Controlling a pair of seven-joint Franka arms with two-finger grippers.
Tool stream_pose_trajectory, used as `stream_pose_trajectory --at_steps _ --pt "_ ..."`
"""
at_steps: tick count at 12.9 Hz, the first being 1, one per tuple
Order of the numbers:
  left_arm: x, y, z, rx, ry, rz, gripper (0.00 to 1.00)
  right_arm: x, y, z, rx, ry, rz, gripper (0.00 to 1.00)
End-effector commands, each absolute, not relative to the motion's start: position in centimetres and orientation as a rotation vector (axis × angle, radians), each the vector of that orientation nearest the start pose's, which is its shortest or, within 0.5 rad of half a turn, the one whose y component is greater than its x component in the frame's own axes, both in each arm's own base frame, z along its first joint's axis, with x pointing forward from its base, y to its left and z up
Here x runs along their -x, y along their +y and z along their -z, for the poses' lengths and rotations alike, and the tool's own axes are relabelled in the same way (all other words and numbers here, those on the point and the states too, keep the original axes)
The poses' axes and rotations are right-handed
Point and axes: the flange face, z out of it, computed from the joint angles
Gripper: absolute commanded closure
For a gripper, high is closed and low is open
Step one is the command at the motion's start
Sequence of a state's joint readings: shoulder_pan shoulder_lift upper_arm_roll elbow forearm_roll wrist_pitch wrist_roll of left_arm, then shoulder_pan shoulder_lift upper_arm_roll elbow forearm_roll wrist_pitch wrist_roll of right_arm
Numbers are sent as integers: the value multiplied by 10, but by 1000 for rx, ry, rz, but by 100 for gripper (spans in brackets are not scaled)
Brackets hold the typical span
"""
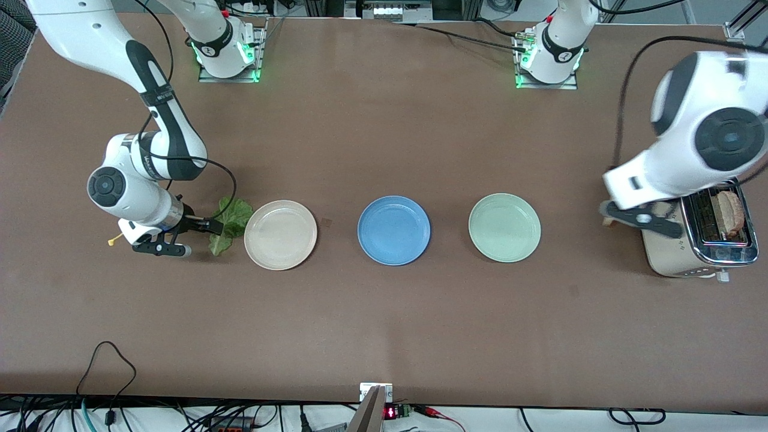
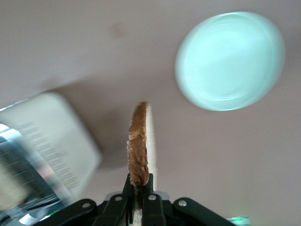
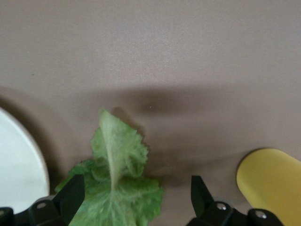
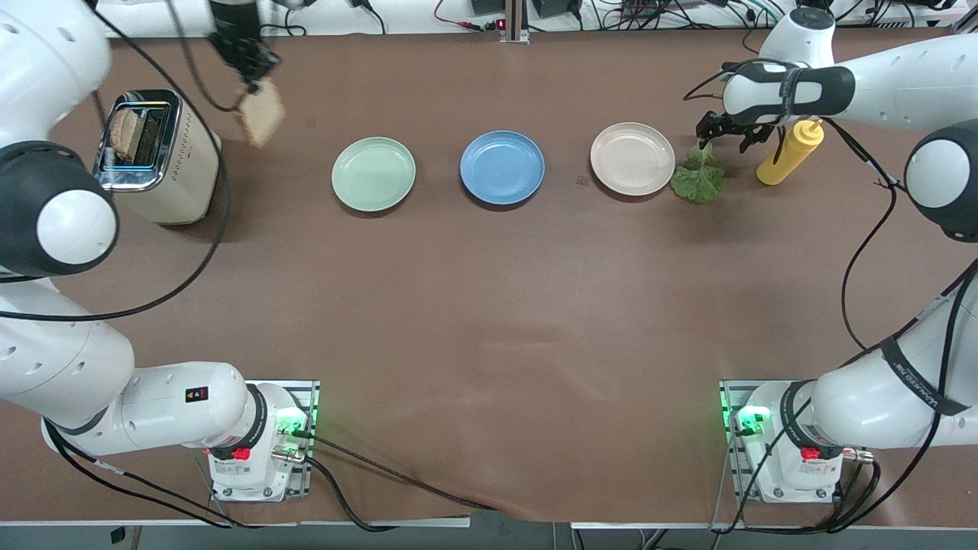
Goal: Make sandwich in blue plate with both arms
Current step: 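Set bread on the blue plate with the left gripper while the right gripper lifts lettuce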
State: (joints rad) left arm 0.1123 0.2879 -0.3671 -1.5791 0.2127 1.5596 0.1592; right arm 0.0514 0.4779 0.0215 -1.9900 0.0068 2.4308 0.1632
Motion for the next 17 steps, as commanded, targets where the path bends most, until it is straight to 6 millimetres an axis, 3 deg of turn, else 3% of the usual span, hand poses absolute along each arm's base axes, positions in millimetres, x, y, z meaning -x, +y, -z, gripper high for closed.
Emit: stream_pose_trajectory --at_steps 1,2,4,7,8,9,10,11,12,15,17 --pt "-595 -184 -423 3049 702 -570 99 -605 46 -205 3126 184 -55 0" --pt "-597 -209 -413 3118 659 -612 99 -604 49 -199 3126 206 -67 0" --pt "-608 -240 -392 3290 482 -707 99 -603 62 -190 3126 201 -61 0" --pt "-634 -267 -362 3662 235 -707 99 -603 69 -185 3129 175 -65 0" --pt "-641 -272 -349 3761 137 -729 99 -603 69 -183 3130 170 -65 11" --pt "-649 -277 -335 3860 44 -703 99 -603 68 -184 3130 165 -63 28" --pt "-657 -293 -287 4087 175 -538 99 -604 65 -184 3132 161 -62 78" --pt "-655 -298 -272 4154 309 -457 99 -604 64 -184 3133 159 -64 88" --pt "-652 -303 -244 4230 395 -383 99 -604 63 -184 3135 87 -66 100" --pt "-646 -318 -215 4231 433 -264 99 -612 58 -197 3135 67 -54 100" --pt "-639 -328 -200 4223 488 -253 99 -616 59 -228 3137 70 -114 100"
